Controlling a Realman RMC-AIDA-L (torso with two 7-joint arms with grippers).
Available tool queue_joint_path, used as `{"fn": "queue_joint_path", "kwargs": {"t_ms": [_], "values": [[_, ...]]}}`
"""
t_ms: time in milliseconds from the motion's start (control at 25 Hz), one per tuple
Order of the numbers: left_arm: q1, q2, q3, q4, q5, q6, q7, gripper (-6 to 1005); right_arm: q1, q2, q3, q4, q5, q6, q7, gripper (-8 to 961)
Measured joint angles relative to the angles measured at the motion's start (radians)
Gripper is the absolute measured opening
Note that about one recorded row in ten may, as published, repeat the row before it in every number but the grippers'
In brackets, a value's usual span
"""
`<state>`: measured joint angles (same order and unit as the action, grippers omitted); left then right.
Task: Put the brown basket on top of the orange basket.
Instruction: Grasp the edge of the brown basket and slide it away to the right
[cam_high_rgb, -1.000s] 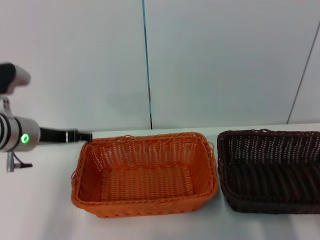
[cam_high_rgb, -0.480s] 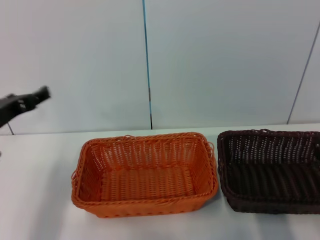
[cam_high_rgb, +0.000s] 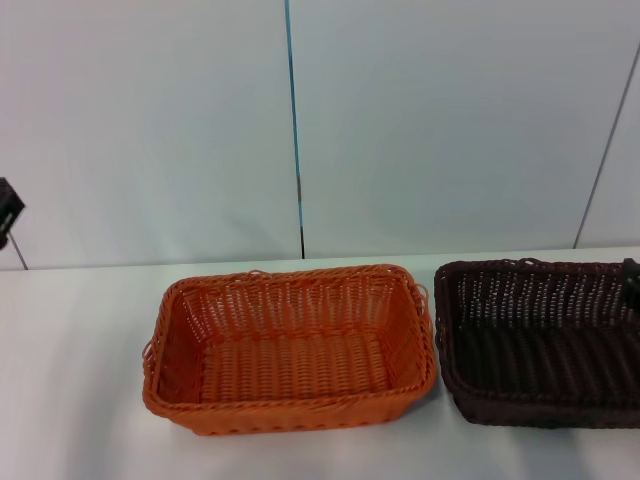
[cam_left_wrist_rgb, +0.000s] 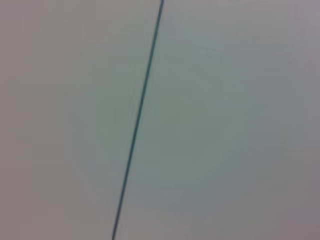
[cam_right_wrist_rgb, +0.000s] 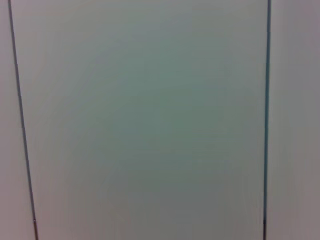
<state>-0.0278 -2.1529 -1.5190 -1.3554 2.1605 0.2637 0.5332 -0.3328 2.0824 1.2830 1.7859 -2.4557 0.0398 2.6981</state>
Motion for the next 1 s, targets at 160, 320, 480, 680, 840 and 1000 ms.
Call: {"fn": "queue_joint_path", "kwargs": {"t_ms": [160,320,480,680,840,1000], "values": [[-0.005,0.011,0.076,0.074,0.093,0.068,-0.182,908,-0.004,-0.001,0.016,0.031,0.011,0.051,0.000,926],[-0.012,0.061,0.175,0.193,0.284,0.212,-0.567,908,-0.005,-0.002,0.024,0.052,0.012,0.087,0.000,926],[-0.028,0.143,0.232,0.337,0.574,0.428,-0.999,909,0.002,-0.001,0.046,0.082,0.015,0.156,0.000,926],[-0.015,0.207,0.230,0.392,0.705,0.498,-1.200,909,0.004,-0.001,0.103,0.124,0.071,0.258,0.001,926],[0.035,0.216,0.214,0.358,0.703,0.470,-1.106,908,0.003,0.000,0.177,0.138,0.089,0.343,0.002,926],[0.087,0.220,0.193,0.322,0.701,0.433,-1.067,908,0.003,0.002,0.251,0.156,0.089,0.440,0.002,926]]}}
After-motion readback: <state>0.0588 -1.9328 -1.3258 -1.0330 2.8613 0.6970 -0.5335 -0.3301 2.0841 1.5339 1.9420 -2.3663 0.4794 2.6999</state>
